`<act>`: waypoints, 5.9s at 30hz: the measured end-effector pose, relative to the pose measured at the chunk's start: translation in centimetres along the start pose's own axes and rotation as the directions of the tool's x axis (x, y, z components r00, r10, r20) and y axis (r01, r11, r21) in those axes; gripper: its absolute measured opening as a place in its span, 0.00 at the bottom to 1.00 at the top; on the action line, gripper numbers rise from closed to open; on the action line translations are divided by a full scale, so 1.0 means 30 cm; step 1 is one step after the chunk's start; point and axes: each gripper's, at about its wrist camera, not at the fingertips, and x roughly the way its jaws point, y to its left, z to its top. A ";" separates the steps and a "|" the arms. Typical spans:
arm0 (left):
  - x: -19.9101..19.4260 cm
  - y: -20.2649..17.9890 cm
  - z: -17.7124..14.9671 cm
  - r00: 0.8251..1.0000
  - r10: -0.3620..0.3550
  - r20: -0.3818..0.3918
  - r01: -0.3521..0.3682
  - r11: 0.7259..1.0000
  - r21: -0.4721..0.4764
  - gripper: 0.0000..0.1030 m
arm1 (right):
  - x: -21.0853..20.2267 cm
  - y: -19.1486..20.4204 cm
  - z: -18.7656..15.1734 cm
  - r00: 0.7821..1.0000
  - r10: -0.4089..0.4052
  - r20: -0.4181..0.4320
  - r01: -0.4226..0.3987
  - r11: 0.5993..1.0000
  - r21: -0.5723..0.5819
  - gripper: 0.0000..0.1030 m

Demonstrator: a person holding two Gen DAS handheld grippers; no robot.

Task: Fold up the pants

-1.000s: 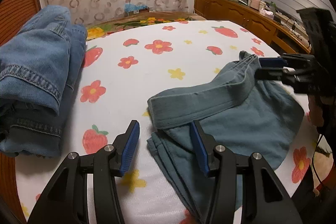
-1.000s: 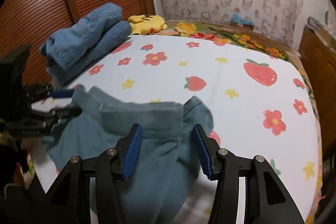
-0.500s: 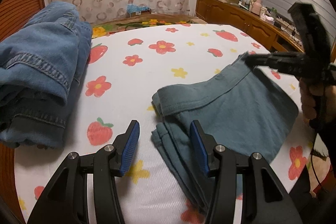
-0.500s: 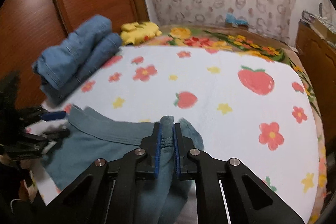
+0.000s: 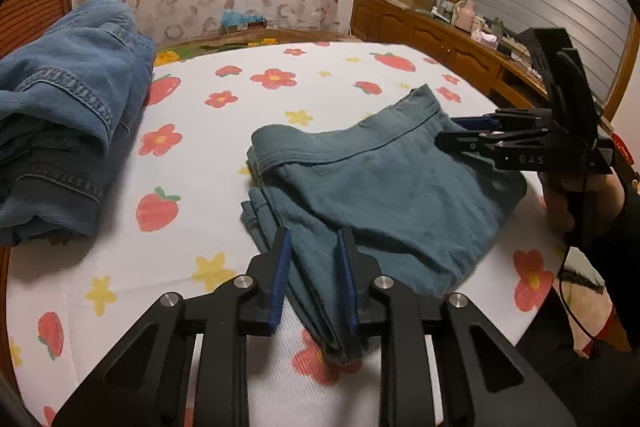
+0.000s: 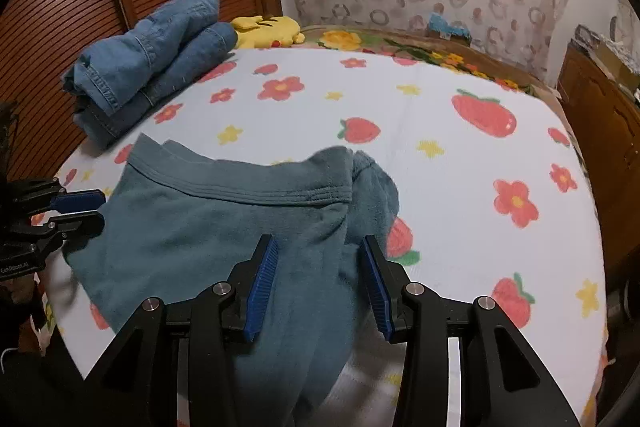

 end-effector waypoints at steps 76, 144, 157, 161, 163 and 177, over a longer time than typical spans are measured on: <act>0.098 0.068 0.045 0.991 0.127 -0.035 -0.129 0.990 -0.054 0.79 | -0.013 -0.030 -0.001 0.999 -0.049 -0.007 0.049 0.998 0.025 0.57; -0.274 0.075 0.213 0.952 0.034 0.305 -0.004 0.995 -0.101 0.09 | -0.282 0.127 0.278 0.957 0.129 0.260 -0.096 0.986 -0.136 0.12; -0.424 0.279 0.321 0.903 0.195 0.384 -0.132 0.974 -0.183 0.09 | -0.150 0.237 0.629 0.929 0.238 0.284 -0.154 0.945 -0.287 0.12; -0.430 0.351 0.327 0.892 0.237 0.385 -0.159 0.962 -0.224 0.09 | -0.052 0.245 0.726 0.929 0.264 0.261 -0.171 0.928 -0.331 0.12; -0.428 0.383 0.329 0.890 0.251 0.381 -0.165 0.956 -0.244 0.09 | -0.025 0.246 0.763 0.929 0.272 0.251 -0.172 0.917 -0.359 0.12; -0.339 0.618 0.258 0.887 0.358 0.291 -0.220 0.882 -0.416 0.09 | 0.340 0.434 1.065 0.952 0.283 0.117 -0.190 0.847 -0.497 0.12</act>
